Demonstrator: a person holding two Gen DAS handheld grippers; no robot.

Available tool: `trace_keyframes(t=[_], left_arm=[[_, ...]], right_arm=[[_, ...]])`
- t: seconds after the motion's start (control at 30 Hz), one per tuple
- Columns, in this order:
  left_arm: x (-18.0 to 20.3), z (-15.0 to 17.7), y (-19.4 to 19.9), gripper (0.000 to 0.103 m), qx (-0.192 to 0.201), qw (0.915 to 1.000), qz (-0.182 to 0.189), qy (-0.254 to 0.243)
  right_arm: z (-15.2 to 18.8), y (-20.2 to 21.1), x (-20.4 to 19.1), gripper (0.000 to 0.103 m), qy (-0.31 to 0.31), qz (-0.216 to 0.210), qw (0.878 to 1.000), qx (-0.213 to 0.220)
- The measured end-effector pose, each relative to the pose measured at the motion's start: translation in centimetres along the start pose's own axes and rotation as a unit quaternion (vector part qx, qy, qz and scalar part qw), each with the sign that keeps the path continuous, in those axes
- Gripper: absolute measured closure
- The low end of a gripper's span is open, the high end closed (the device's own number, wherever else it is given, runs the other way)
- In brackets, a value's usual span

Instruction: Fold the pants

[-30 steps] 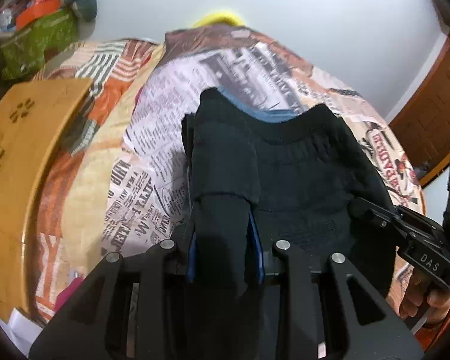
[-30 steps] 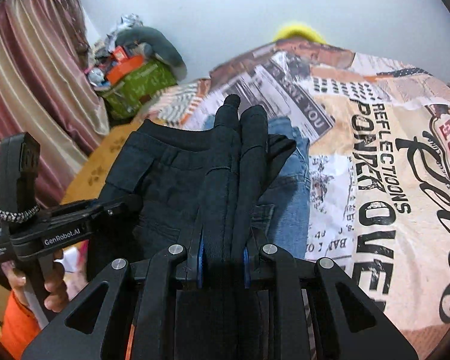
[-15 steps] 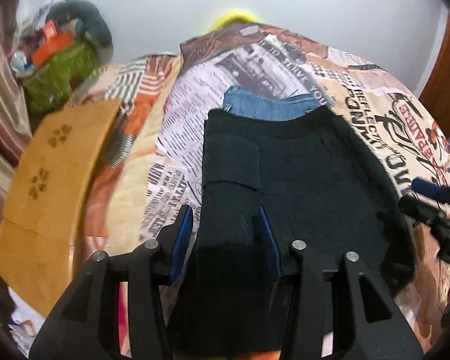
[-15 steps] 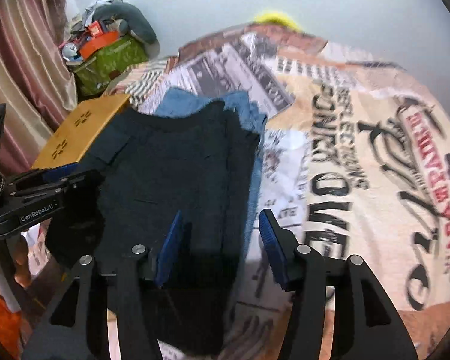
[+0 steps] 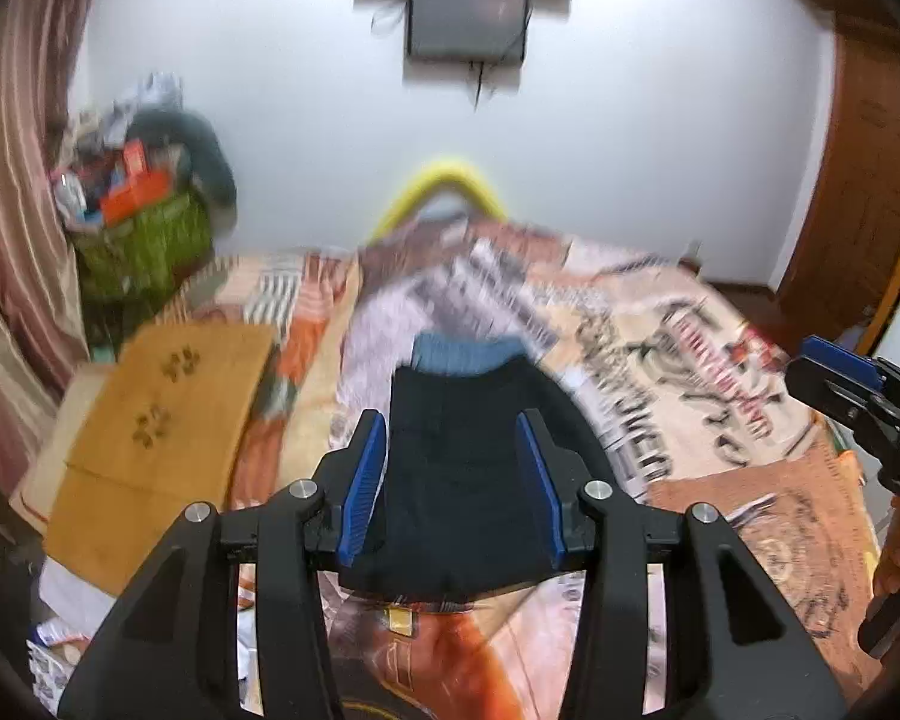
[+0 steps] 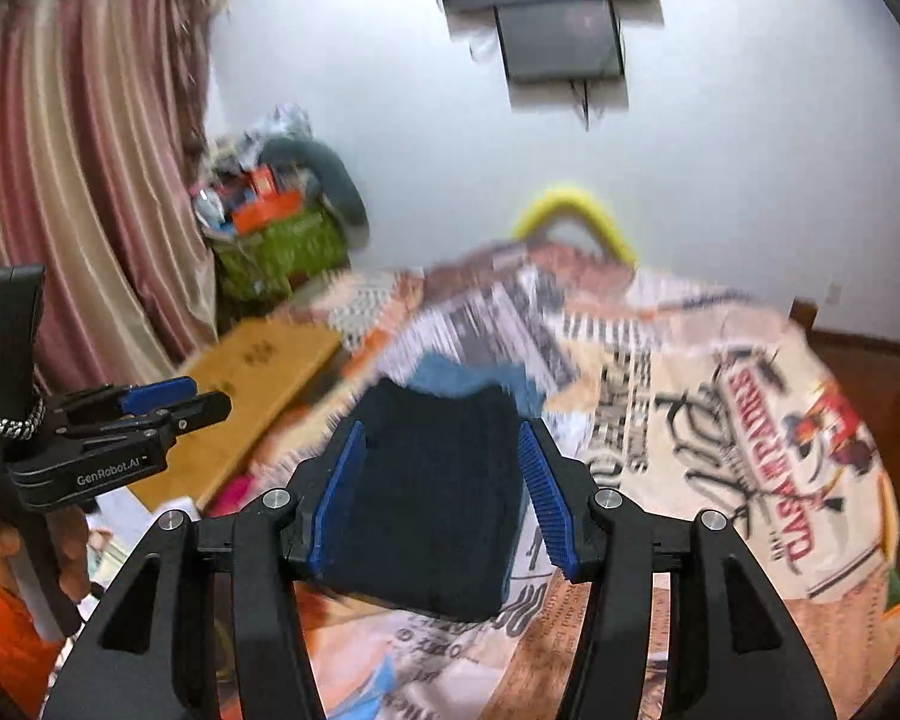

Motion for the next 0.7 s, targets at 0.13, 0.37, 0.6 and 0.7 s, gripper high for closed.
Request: trace_keyframes(t=[0.13,0.37,0.6,0.7], left_arm=[[1.5,-3.0,6.6,0.058,0.054,0.9984,0.015,-0.002],[3.8,-5.6,17.5,0.057,0.138,0.9898,0.033,-0.005],[5.9,-5.4,25.6,0.056,0.196,0.9798,0.033,-0.022],[6.6,-4.6,27.6,0.05,0.209,0.9772,0.03,-0.025]], right_arm=[[-3.1,5.4,-2.2,0.054,0.009,-0.011,0.999,0.051],[-6.0,14.1,-6.0,0.054,0.025,-0.032,0.991,0.13],[-6.5,20.2,-8.9,0.054,0.051,-0.04,0.98,0.186],[-5.8,21.7,-9.6,0.054,0.049,-0.041,0.979,0.196]])
Point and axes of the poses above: each gripper's, at about its wrist camera, not at the fingertips, and y roughly against the way its jaws point, x to its right, z to its underside, the point moved 10 cm from there along -y, roughly the way its jaws point, and after that the axes turned 12 degrees about x, right-handed, at the moved point
